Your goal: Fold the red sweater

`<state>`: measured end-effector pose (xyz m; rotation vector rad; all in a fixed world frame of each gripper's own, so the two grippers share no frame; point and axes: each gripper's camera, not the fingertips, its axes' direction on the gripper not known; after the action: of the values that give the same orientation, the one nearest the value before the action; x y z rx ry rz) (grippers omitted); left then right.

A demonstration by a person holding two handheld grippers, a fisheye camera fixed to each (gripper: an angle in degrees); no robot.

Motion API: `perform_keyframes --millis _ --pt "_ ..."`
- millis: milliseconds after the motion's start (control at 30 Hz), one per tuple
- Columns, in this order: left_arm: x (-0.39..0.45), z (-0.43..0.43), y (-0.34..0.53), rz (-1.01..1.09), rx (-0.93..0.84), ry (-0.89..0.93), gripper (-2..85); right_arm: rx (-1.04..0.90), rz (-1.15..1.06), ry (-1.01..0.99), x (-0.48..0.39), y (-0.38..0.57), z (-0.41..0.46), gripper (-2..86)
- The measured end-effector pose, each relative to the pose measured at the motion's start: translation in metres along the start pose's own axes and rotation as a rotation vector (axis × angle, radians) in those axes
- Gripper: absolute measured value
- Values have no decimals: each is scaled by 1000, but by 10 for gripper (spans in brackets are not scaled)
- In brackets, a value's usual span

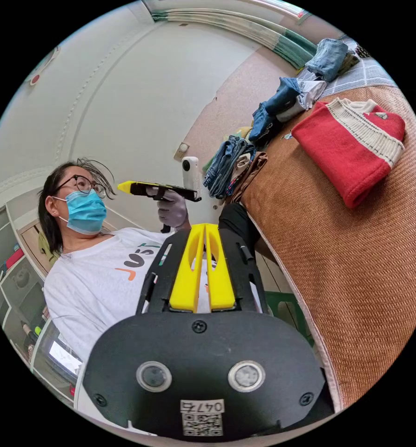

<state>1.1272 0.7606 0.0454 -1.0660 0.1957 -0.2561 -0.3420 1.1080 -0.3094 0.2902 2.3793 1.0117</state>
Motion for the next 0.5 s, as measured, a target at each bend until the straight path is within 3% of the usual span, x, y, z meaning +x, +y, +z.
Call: perform_keyframes --millis 267,333,500 --pt "-43 -22 3 -57 79 -119 -10 13 37 47 -11 -23 12 0" --pt "-47 -33 11 -60 85 -238 -10 46 91 167 -12 -30 9 21" --pt "-33 -68 57 -84 154 -833 -7 137 220 605 -12 -58 0 91"
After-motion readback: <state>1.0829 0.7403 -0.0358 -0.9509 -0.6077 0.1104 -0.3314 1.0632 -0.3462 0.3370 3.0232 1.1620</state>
